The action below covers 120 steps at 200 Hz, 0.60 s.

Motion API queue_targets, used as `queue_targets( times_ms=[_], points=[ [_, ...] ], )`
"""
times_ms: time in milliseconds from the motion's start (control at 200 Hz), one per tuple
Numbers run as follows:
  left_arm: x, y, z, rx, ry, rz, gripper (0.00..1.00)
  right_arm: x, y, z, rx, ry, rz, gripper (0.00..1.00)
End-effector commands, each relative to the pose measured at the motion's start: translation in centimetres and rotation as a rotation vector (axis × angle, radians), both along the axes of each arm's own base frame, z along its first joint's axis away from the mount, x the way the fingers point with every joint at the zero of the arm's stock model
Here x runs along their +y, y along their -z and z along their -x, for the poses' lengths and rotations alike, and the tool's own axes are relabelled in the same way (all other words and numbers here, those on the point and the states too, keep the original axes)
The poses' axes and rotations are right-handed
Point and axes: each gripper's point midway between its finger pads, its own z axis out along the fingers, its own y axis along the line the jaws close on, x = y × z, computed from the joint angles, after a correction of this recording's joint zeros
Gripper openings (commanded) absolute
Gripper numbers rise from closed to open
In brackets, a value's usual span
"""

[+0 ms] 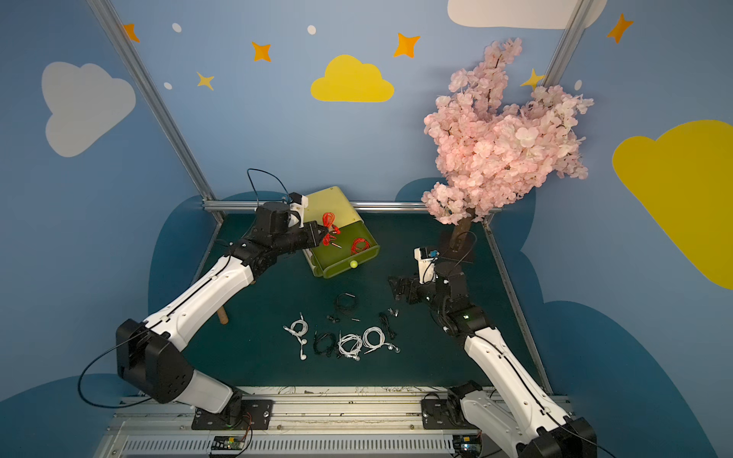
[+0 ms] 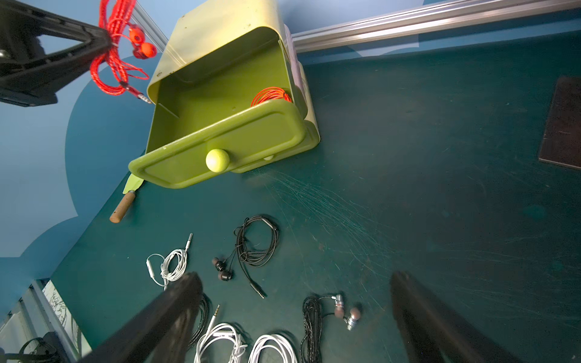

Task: Place the wired earphones into the drawer by color
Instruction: Place the wired earphones in the drawer.

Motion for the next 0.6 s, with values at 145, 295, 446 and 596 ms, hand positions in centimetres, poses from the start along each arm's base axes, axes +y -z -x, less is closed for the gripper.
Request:
queue_targets(
  times_ms=[145,295,446,596],
  points=[
    [-2.2,1.5,-1.5,-0.032,0.022,-0.131,0.03,-0.2,-0.3,0.3,-0.021,0.007,-0.016,0.98],
    [-2.6,2.9,-2.2,-0.005,0.017,-0.185,0.03,0.0,-0.3,0.5,-0.018,-0.005,-0.026,0.99],
    [-2.5,3.6,-2.3,0.019,0.007,-0.219,0.16,0.6,-0.4,0.3,-0.021,-0.027,-0.045,0.98],
    [-2.6,2.9,-2.1,0.018,0.014,-0.213,0.35,2.4,-1.2,-0.2,0.004,-0.091,-0.104,0.98]
  ],
)
